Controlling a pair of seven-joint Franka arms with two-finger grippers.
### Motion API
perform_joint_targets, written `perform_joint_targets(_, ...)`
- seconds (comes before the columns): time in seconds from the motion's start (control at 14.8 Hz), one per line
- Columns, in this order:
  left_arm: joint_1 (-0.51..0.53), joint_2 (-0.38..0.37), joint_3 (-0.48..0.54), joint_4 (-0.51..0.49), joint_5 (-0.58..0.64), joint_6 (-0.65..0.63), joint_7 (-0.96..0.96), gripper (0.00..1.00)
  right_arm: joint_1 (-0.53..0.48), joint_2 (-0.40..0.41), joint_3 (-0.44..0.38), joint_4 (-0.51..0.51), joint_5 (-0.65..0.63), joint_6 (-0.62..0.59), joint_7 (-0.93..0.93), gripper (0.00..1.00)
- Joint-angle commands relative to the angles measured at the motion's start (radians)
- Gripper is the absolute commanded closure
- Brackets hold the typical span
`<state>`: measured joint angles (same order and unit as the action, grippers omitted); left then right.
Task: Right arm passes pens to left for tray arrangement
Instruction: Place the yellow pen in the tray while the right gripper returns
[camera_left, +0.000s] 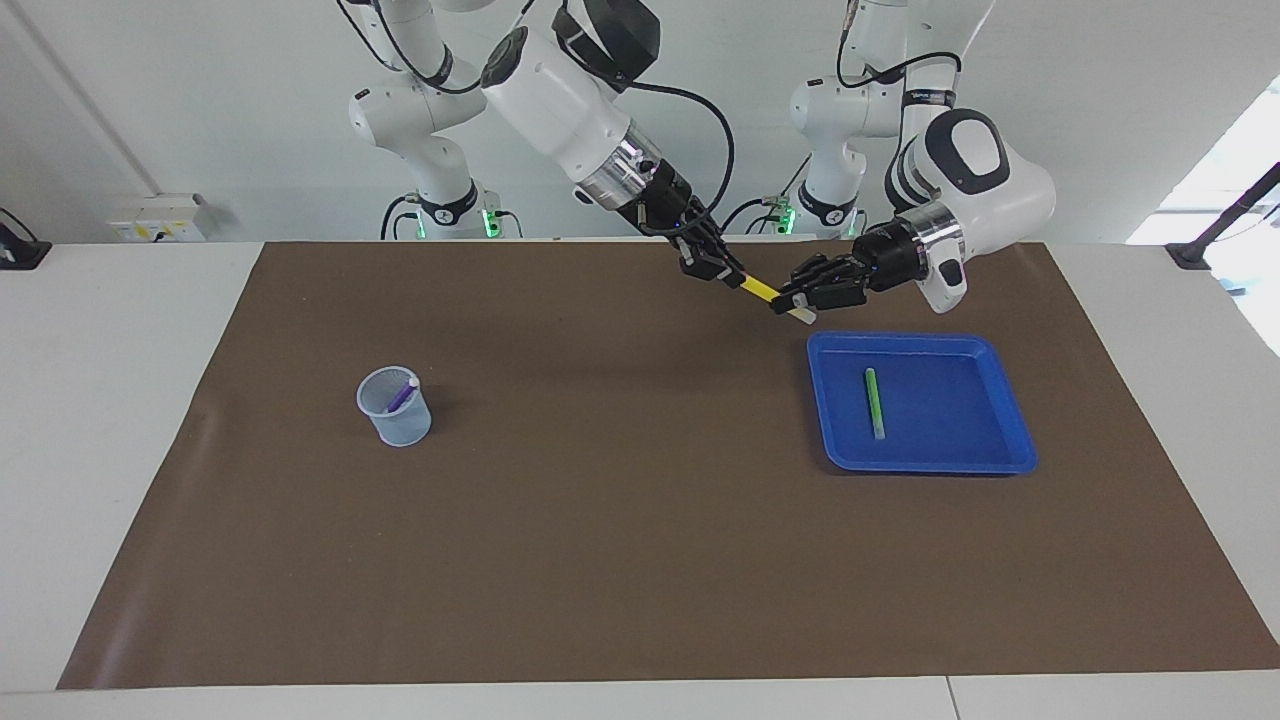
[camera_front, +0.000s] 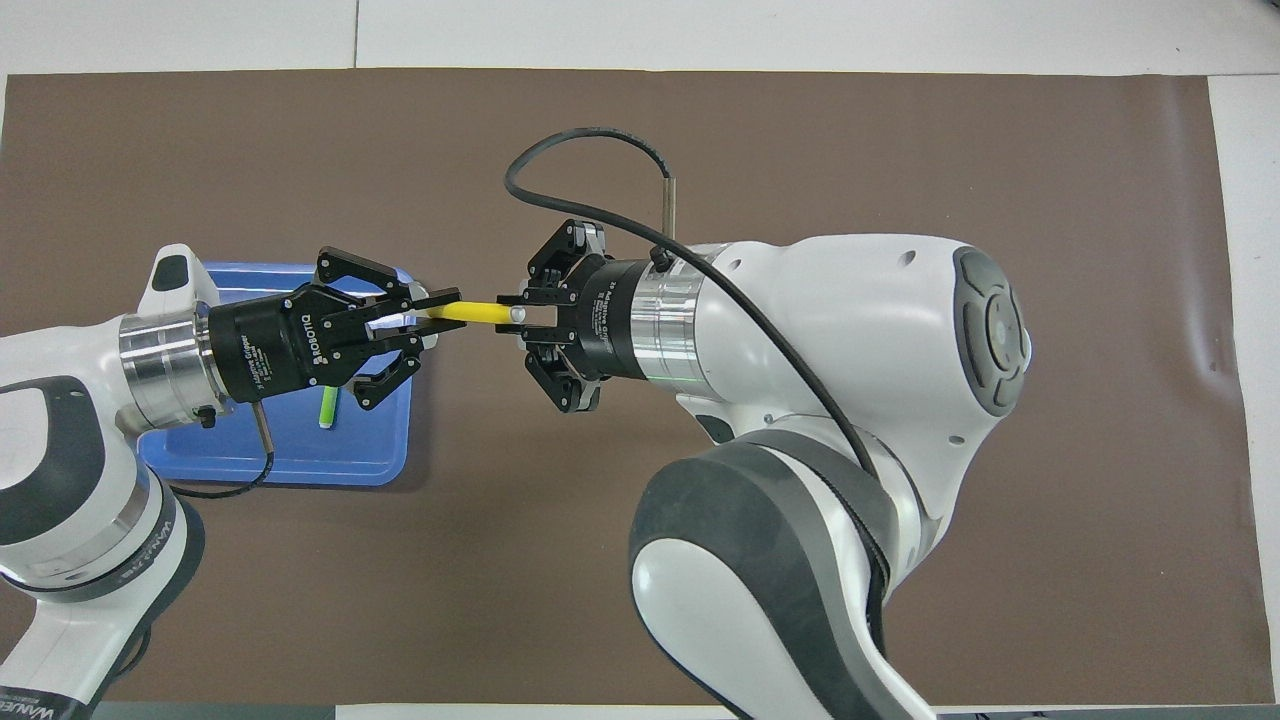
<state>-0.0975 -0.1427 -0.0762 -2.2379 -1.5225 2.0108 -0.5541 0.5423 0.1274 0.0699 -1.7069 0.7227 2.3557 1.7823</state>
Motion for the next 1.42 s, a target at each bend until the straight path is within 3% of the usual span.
perform_joint_targets(0.0, 0.005, -0.031, 0.003, -0.032, -0.005, -0.004, 0.003, 1.00, -0.002, 0.006, 0.001, 0.015, -0.009, -0.016, 0.008, 1.00)
perform_joint_targets(0.07, 0.004, -0.032, 0.003, -0.032, -0.005, -0.003, 0.003, 1.00, -0.002, 0.008, 0.001, 0.015, -0.025, -0.026, 0.005, 0.86)
perform_joint_targets(0.14, 0.005, -0.031, 0.003, -0.032, -0.005, -0.003, 0.002, 1.00, -0.005, 0.008, 0.001, 0.018, -0.029, -0.035, 0.005, 0.42)
perform_joint_targets(0.2, 0.007, -0.031, 0.003, -0.032, -0.005, -0.003, 0.000, 1.00, -0.016, 0.008, 0.001, 0.023, -0.034, -0.052, 0.003, 0.15)
perform_joint_targets(0.34, 0.009, -0.031, 0.003, -0.032, -0.005, -0.001, -0.001, 1.00, -0.024, 0.008, -0.001, 0.042, -0.101, -0.087, 0.000, 0.00)
perform_joint_targets(0.68, 0.007, -0.021, 0.003, -0.026, 0.034, 0.026, -0.003, 1.00, -0.103, -0.017, -0.005, 0.044, -0.170, -0.142, -0.092, 0.00)
perform_joint_targets(0.88, 0.010, 0.001, 0.003, 0.006, 0.256, 0.020, 0.012, 1.00, -0.174, -0.049, -0.009, 0.036, -0.248, -0.226, -0.272, 0.00)
perform_joint_targets(1.08, 0.010, 0.040, 0.003, 0.070, 0.515, -0.013, 0.016, 1.00, -0.234, -0.081, -0.010, 0.033, -0.399, -0.331, -0.579, 0.00)
perform_joint_targets(1.35, 0.060, 0.084, 0.004, 0.144, 0.815, -0.098, 0.101, 1.00, -0.341, -0.120, -0.010, 0.006, -0.509, -0.412, -0.921, 0.00)
